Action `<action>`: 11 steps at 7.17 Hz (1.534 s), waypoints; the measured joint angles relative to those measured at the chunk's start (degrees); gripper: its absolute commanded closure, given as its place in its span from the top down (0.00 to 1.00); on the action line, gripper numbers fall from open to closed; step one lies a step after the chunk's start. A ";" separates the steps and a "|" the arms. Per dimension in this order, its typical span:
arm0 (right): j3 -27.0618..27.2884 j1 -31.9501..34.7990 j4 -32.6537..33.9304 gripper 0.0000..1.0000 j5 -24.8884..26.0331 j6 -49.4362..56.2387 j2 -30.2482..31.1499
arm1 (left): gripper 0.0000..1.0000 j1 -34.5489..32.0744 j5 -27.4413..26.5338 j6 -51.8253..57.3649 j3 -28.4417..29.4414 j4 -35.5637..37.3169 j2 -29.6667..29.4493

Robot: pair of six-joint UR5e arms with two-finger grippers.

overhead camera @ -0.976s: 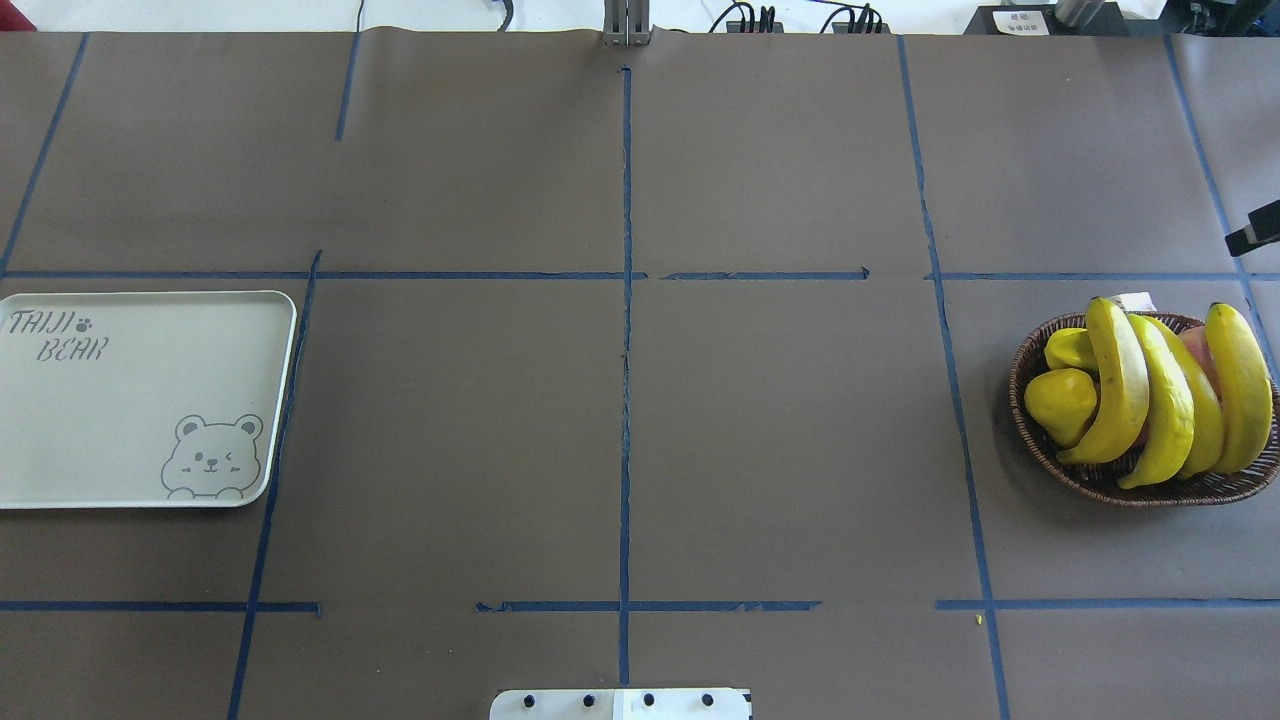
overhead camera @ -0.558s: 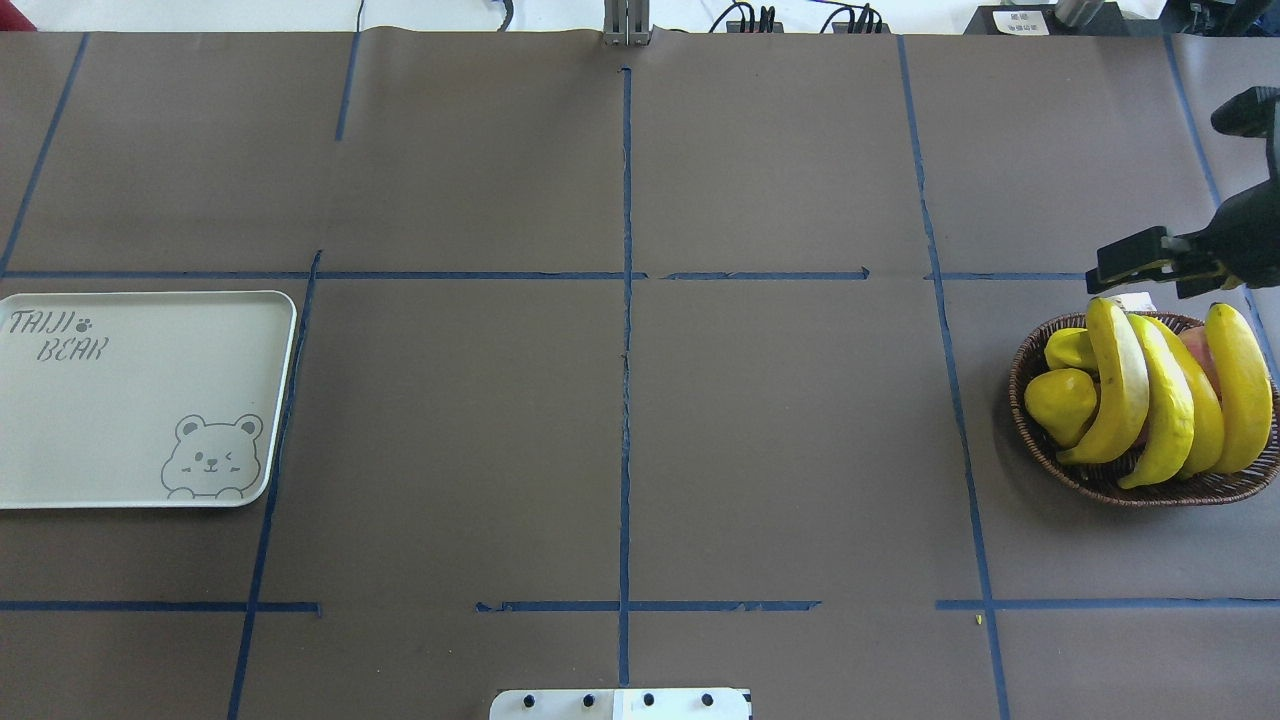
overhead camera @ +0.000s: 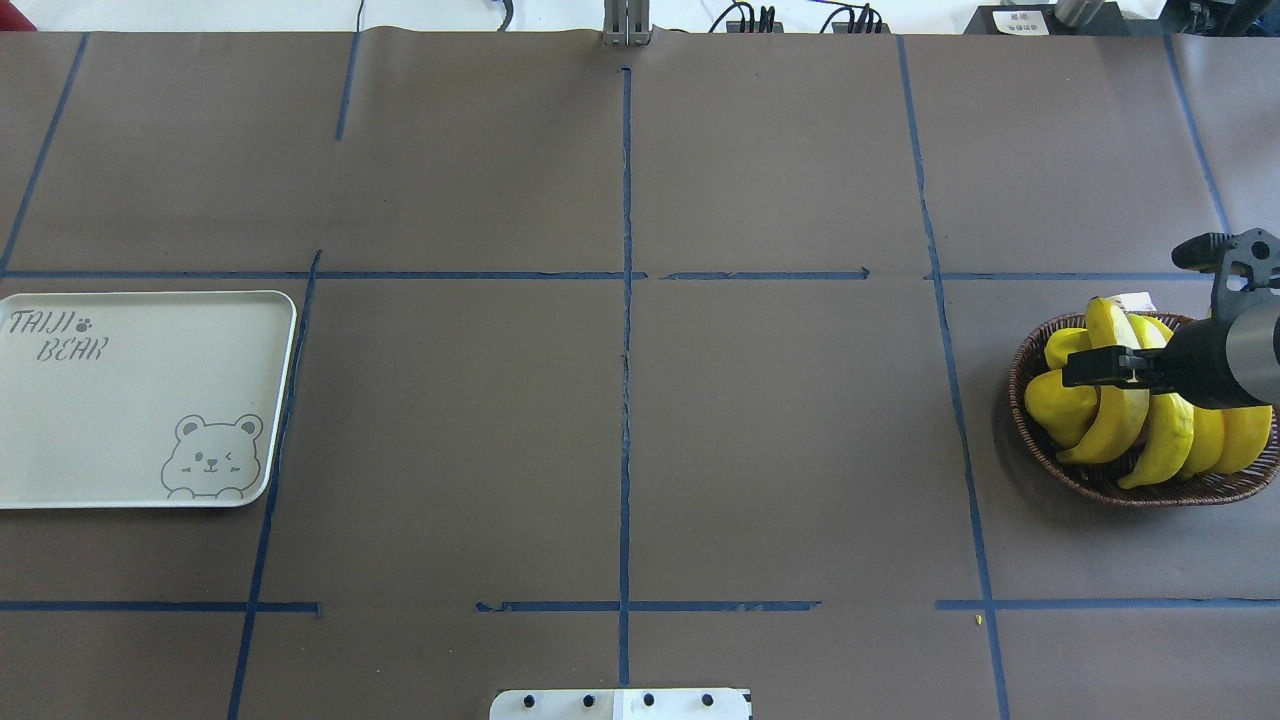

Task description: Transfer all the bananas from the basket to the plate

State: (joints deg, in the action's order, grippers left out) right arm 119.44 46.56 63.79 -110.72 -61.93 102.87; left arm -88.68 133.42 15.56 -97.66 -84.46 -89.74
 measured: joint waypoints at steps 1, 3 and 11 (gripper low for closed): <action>-1.21 -0.49 -0.69 0.95 0.24 0.05 0.44 | 0.99 0.00 0.00 0.00 -0.18 0.00 0.02; -3.18 -0.76 -2.52 0.87 0.03 0.28 0.61 | 0.99 0.00 0.00 0.00 -0.46 0.00 0.07; -5.49 -1.81 -3.02 0.02 -0.13 0.37 0.30 | 0.99 0.00 0.02 0.02 -0.57 0.00 0.38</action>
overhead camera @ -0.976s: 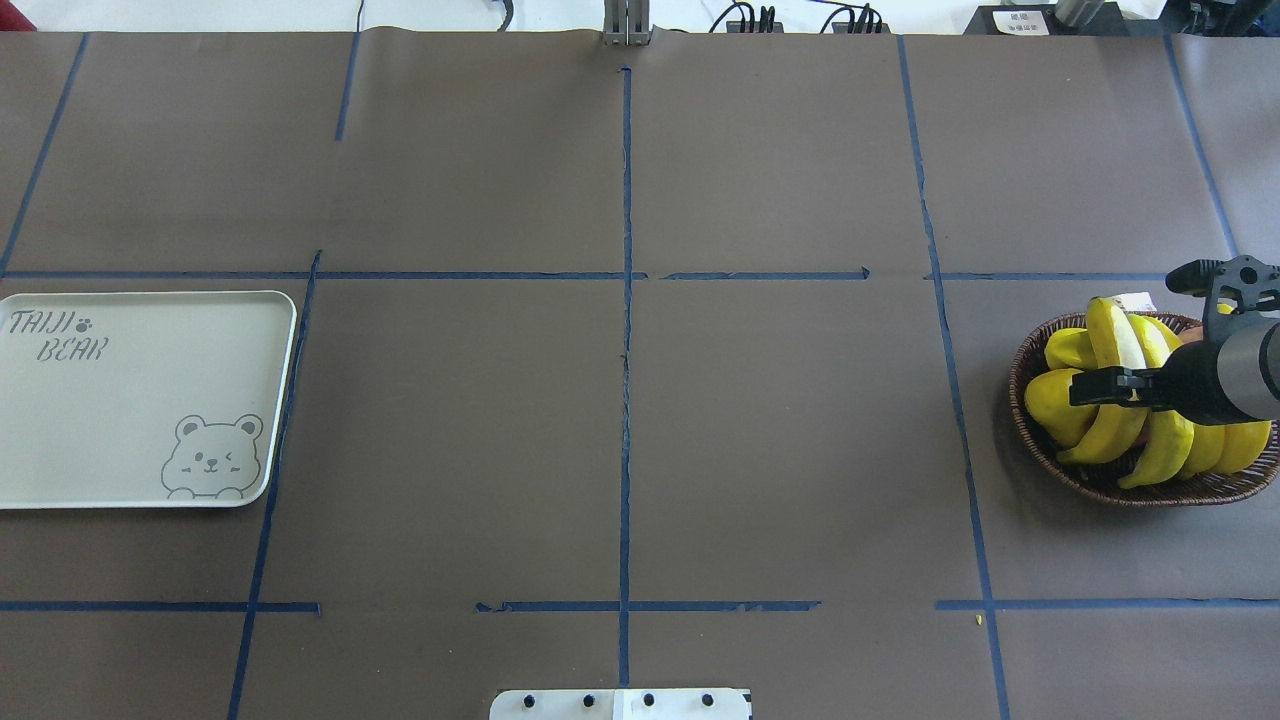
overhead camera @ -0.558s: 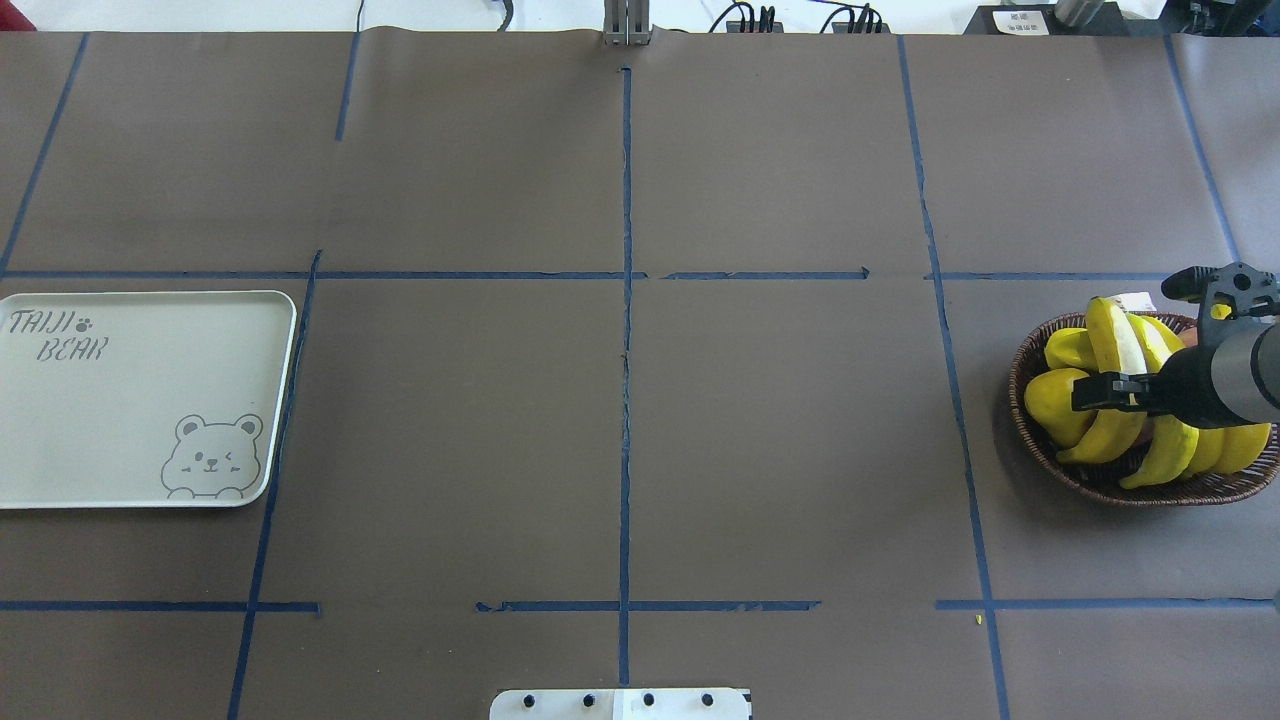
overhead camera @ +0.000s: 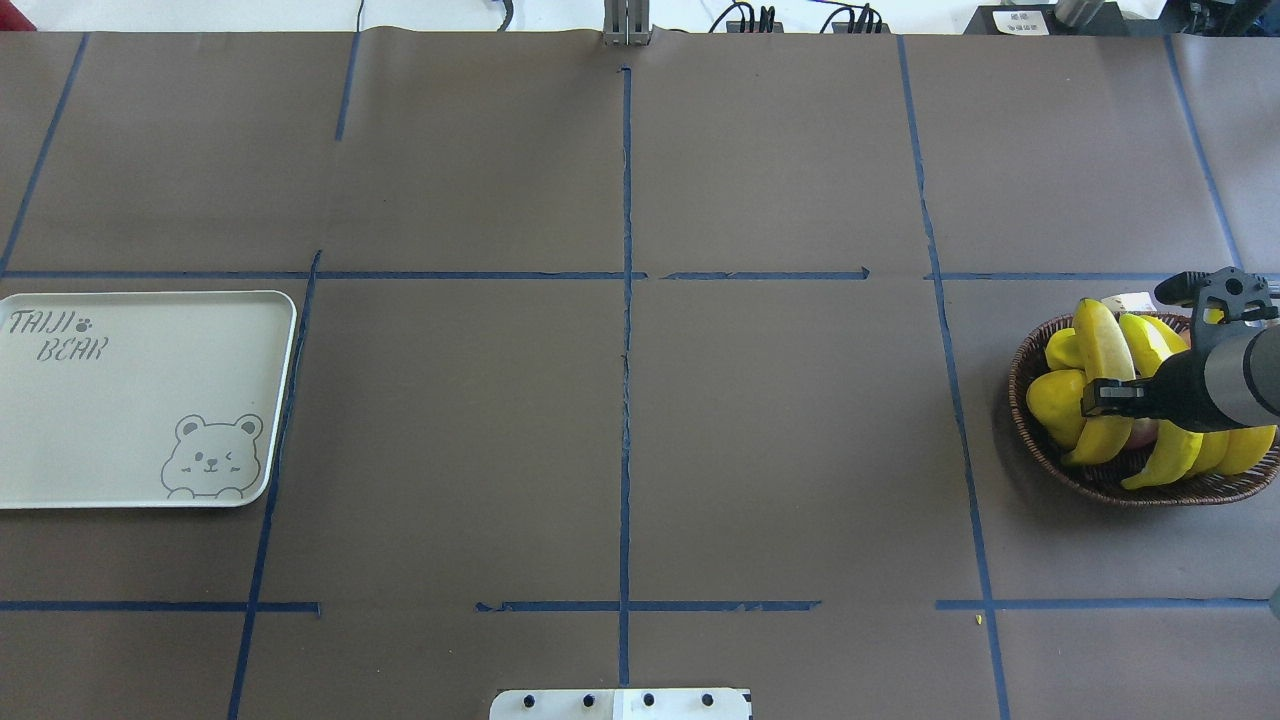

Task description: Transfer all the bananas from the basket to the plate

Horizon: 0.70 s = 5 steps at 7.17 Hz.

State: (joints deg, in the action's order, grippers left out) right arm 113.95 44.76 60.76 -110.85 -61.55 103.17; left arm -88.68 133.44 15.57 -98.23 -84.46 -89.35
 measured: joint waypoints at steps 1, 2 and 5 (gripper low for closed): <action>1.02 0.05 0.00 0.01 -0.32 0.02 0.06 | 0.99 0.00 0.04 0.04 -0.02 0.00 0.02; 3.52 0.50 0.11 0.02 -1.80 0.03 0.10 | 0.99 -0.02 -0.02 0.15 -0.19 0.00 0.03; 6.95 4.78 0.05 0.02 -8.59 -0.36 -5.19 | 0.99 0.02 -0.68 0.07 -1.29 -1.23 -1.48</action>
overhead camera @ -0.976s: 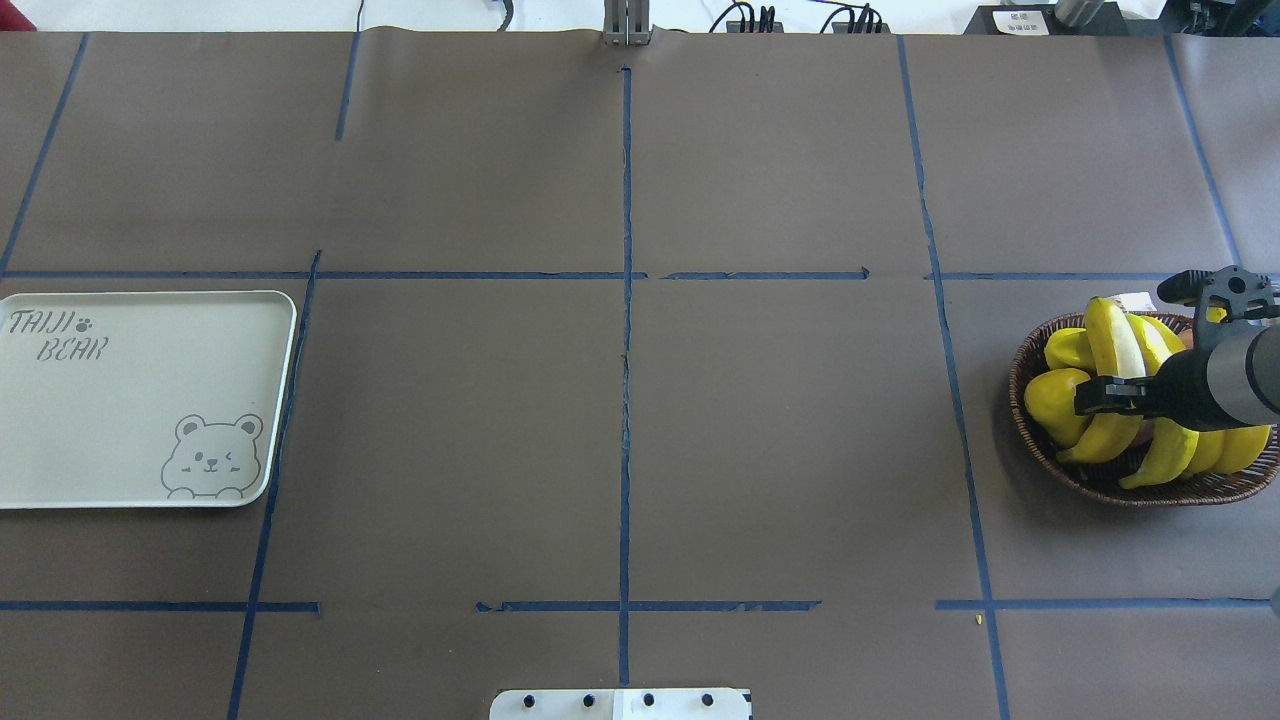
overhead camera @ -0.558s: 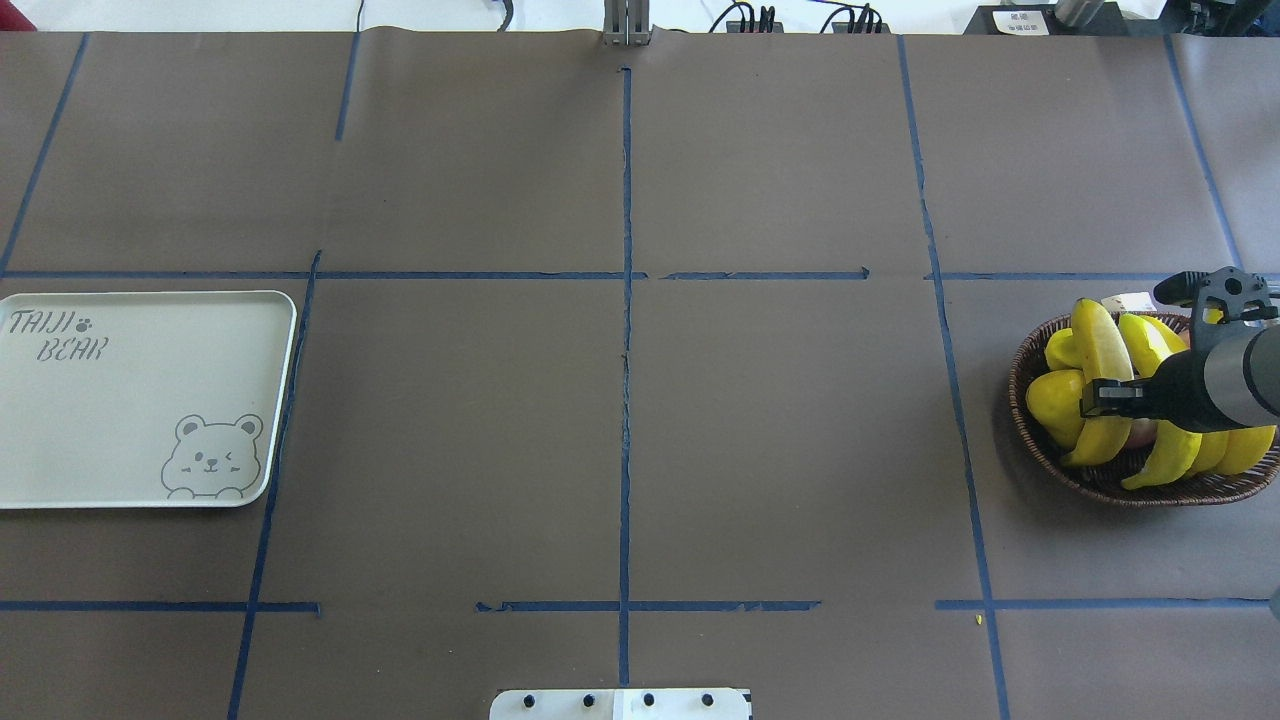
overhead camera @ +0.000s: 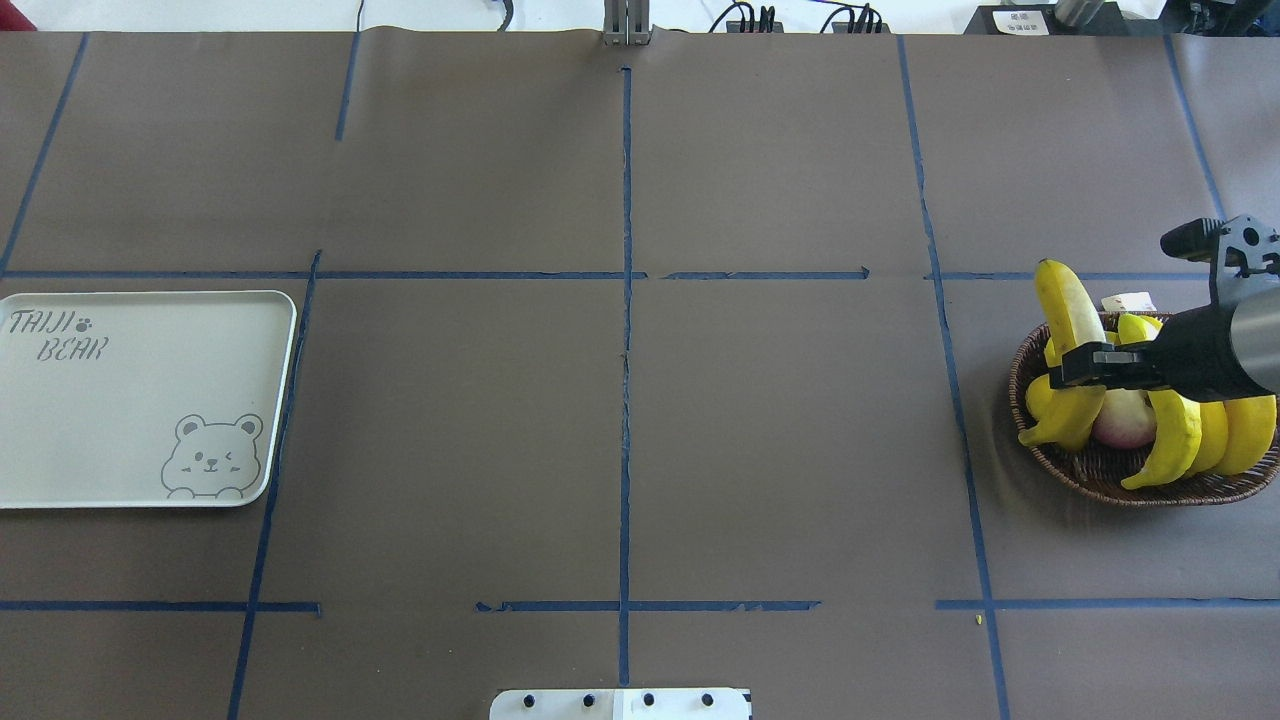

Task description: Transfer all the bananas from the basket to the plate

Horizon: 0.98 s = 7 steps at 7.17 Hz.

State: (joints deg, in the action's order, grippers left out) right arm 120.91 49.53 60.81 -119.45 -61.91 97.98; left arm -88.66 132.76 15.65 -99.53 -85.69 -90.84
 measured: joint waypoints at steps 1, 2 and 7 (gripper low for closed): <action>-1.69 0.48 0.03 0.02 -0.54 -0.35 -4.84 | 0.99 0.07 -0.29 -0.15 0.02 -2.95 -2.07; -4.82 0.60 0.03 0.02 -0.71 -0.50 -10.11 | 0.99 0.62 -0.27 -1.73 0.59 -5.12 -4.50; -23.07 -0.07 -1.14 0.02 -0.64 -4.94 -34.83 | 0.99 18.18 4.86 -44.48 2.53 -8.50 -23.15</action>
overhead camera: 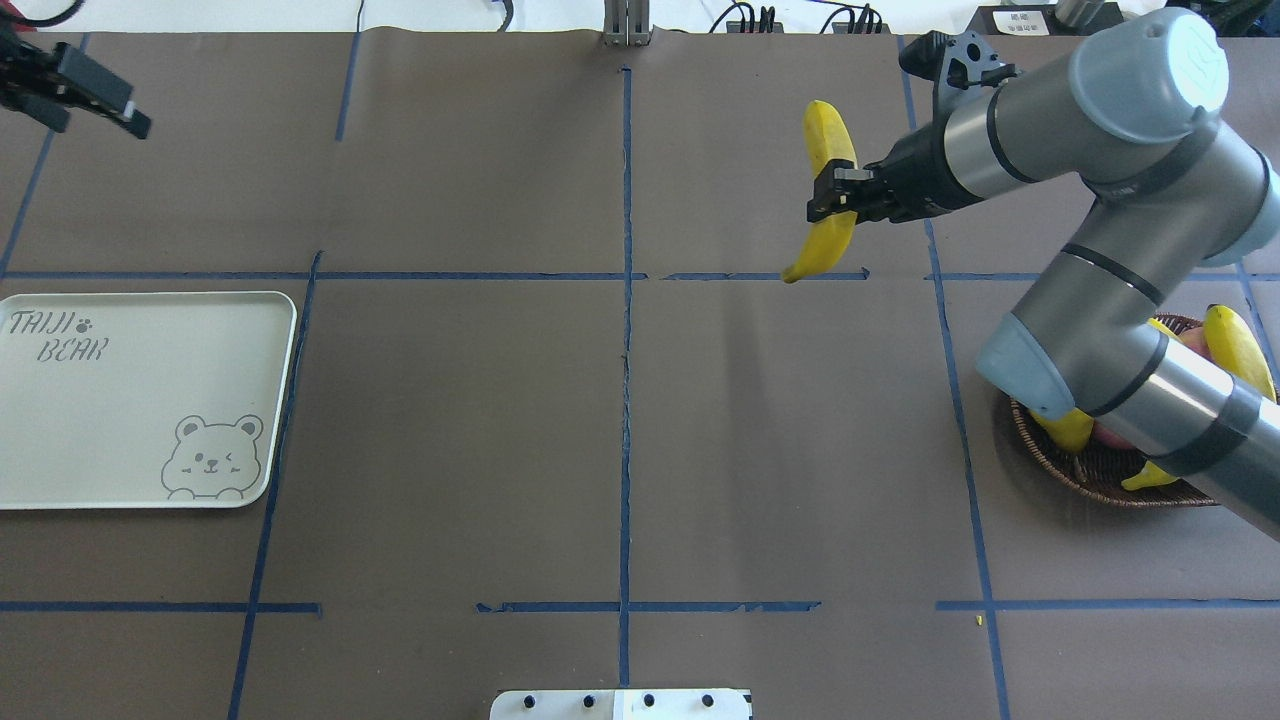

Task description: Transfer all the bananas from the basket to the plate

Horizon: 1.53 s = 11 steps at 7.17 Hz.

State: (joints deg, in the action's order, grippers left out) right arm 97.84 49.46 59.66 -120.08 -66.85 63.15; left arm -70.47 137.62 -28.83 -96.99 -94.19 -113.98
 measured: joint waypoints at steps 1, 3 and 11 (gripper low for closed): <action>-3.74 -0.64 -3.87 0.02 0.10 -2.11 -2.78 | 0.99 2.28 0.07 -5.82 1.74 -3.56 -3.34; -10.29 -4.07 -16.60 0.03 3.12 -9.32 -5.26 | 1.00 5.86 -0.18 -23.01 6.32 -18.68 -6.27; -11.72 -19.09 -21.99 0.05 17.51 -19.57 -15.02 | 0.99 24.91 -20.01 -64.86 11.42 -51.24 -13.75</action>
State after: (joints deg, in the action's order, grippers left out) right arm 86.12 30.37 37.67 -102.58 -86.43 48.13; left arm -45.56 117.62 -93.69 -85.57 -145.43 -127.74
